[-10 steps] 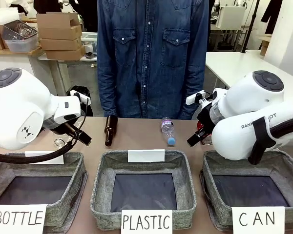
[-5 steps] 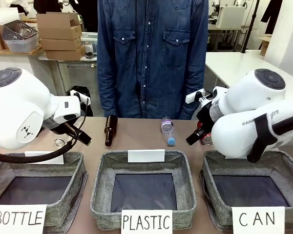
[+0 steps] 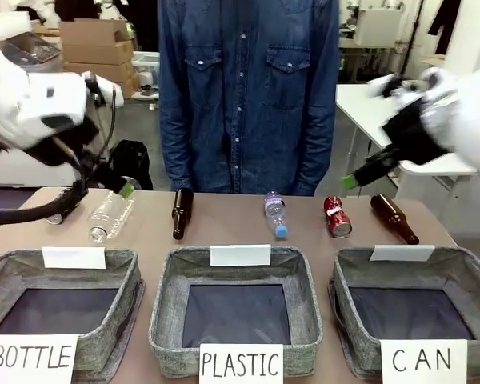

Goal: Sort the can waste into the basket.
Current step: Pick up the can waste from the table and place it in the right Fabric basket.

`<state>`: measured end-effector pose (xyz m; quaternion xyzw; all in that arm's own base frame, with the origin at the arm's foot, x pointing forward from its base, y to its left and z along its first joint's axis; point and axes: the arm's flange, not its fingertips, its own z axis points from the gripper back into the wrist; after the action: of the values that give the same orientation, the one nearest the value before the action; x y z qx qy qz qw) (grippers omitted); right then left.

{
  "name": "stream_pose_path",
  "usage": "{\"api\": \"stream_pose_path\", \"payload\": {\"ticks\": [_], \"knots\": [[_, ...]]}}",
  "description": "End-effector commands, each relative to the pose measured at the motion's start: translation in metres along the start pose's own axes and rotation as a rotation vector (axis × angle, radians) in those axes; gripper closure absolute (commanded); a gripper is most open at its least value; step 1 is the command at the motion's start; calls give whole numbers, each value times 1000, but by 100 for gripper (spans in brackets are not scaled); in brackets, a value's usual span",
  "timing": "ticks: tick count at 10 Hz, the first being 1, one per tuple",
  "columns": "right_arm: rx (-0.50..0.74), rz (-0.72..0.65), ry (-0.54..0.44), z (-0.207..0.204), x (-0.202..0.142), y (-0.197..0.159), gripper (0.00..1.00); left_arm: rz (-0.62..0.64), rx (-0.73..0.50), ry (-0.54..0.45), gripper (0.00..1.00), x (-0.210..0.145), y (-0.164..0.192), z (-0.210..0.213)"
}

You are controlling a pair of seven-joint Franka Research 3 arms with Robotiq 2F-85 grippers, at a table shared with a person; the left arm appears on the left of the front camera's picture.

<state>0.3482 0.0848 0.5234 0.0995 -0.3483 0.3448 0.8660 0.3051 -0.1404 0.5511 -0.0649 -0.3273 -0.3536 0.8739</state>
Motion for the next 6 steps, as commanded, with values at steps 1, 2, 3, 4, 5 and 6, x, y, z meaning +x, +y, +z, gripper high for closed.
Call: {"api": "stream_pose_path", "payload": {"ticks": [1, 2, 3, 4, 5, 6], "knots": [[22, -1, 18, -27, 2, 8, 0, 12, 6, 76, 0, -4, 5, -39], [0, 0, 0, 0, 0, 0, 0, 0, 0, 0, 0, 0, 0, 0], [125, -13, -19, -2, -8, -5, 0, 11, -148, 38, 0, -4, 9, -16], [283, -39, -38, -2, -21, -14, 0, 91, -282, 35, 0, -12, 26, -21], [470, -99, -68, -2, -36, -26, 0, 193, -421, 27, 0, -26, 47, -24], [686, -208, -100, -7, -55, -41, 0, 326, -610, -28, 0, -45, 71, -27]]}}
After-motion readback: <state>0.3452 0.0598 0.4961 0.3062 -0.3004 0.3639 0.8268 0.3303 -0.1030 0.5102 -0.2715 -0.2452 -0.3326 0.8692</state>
